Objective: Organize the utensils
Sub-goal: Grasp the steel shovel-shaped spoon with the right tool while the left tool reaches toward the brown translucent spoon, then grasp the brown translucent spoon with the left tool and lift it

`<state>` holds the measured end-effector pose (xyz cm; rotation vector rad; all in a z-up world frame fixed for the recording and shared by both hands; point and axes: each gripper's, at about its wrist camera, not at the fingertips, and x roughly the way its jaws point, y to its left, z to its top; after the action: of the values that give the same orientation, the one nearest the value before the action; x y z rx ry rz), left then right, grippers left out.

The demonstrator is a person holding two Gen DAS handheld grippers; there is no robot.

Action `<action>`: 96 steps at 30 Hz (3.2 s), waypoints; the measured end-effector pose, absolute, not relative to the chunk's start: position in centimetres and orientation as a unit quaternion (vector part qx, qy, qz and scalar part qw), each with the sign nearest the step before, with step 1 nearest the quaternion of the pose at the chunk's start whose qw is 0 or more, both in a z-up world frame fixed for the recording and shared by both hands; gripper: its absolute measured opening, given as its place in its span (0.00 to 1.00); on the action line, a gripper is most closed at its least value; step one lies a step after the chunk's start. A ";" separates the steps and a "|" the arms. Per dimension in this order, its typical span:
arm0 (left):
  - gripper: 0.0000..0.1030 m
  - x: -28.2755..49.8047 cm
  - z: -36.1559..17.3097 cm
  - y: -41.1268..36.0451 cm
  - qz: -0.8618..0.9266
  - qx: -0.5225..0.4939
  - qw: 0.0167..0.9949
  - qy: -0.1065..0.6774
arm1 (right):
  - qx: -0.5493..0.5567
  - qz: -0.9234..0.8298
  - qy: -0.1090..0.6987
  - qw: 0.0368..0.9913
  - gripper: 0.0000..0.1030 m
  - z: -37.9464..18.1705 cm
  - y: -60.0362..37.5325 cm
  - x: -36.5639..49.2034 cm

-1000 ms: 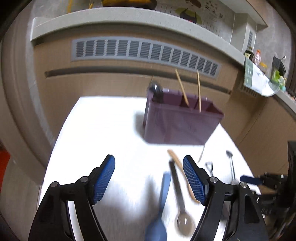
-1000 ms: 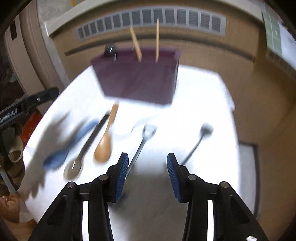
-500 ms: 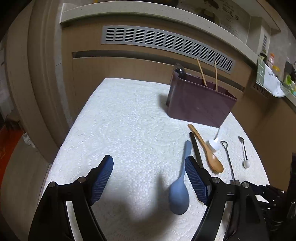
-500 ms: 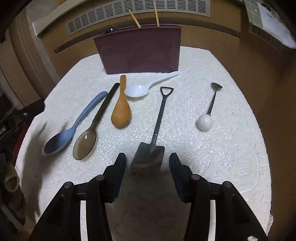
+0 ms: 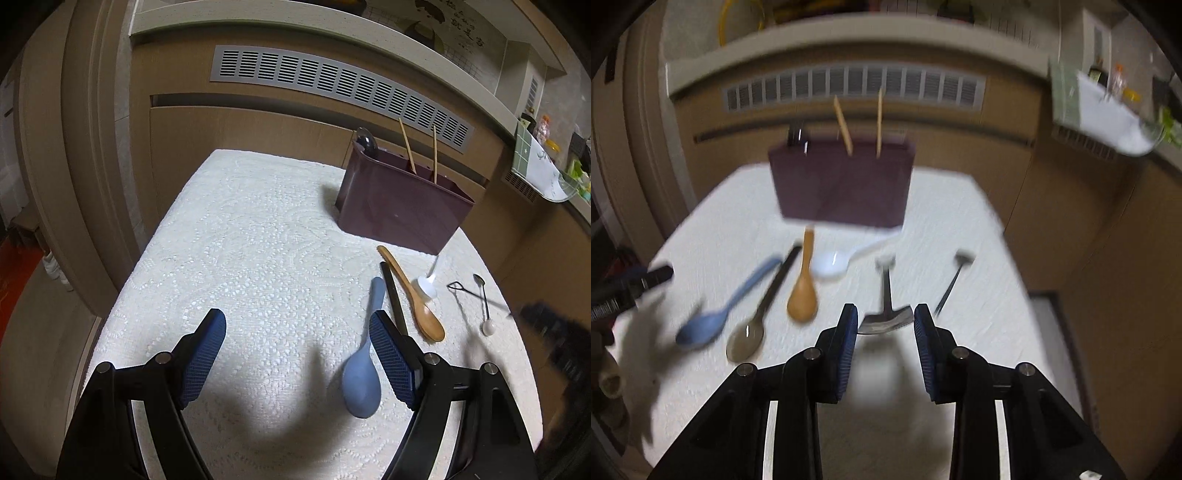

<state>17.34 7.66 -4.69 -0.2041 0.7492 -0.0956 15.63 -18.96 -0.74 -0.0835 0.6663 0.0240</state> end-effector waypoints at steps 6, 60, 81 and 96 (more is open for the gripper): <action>0.78 17.3 -4.8 6.6 -0.063 -0.088 0.922 0.371 | 0.011 0.061 0.314 0.947 0.06 3.1 -21.4 18.8; 0.33 16.6 -7.1 -3.7 -0.095 0.033 0.916 0.389 | 0.037 0.110 0.309 0.944 0.02 2.6 -25.1 19.5; 0.19 16.3 3.0 -0.6 -0.116 0.025 0.953 0.278 | 0.010 0.129 0.274 0.953 0.02 6.1 -23.8 17.6; 0.47 25.4 -3.6 -2.3 -0.223 0.066 0.868 0.439 | 0.025 0.136 0.317 0.938 0.02 3.7 -24.1 19.6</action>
<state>25.44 -2.32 -3.58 0.1374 0.9183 -0.4664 19.58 -24.11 3.74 0.0516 0.6482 0.2769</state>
